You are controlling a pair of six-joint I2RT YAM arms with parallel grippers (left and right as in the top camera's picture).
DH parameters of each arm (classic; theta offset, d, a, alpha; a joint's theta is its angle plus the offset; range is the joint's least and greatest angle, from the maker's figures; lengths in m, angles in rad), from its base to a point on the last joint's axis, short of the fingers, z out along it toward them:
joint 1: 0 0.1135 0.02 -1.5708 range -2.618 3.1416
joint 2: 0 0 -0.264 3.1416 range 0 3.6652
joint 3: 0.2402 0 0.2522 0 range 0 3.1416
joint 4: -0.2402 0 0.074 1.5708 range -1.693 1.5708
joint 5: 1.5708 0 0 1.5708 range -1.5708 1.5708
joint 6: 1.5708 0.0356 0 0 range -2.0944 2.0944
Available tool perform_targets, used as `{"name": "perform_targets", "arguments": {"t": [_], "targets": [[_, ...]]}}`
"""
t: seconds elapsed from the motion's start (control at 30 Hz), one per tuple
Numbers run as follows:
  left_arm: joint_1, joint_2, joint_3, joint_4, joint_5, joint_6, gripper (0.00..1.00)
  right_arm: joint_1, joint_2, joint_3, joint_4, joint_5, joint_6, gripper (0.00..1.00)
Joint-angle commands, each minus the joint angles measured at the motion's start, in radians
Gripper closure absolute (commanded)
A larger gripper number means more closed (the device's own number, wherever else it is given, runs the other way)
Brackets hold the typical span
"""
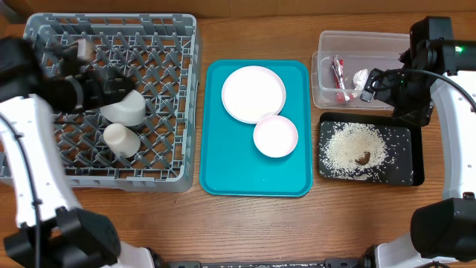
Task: Sort waste into correct bins and load items into the dishwasher
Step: 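Move the left gripper to the small pink bowl and grasp its rim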
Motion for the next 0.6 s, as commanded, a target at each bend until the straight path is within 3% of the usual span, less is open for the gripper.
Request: {"name": "perform_targets", "arguments": {"t": [0.0,0.33,0.57], "targets": [[-0.148,-0.03,0.024,0.013,-0.146,-0.074,0.0,-0.004,-0.02,0.024,-0.005,0.026,0.005,0.0],[-0.64,0.033,0.023,0.112,-0.371,-0.117,0.0,-0.015,-0.02,0.024,-0.041,0.081,0.066,0.0],[-0.867,0.159,0.023,0.142,-0.461,-0.117,0.0,-0.082,-0.02,0.024,-0.048,0.102,0.091,0.0]]}}
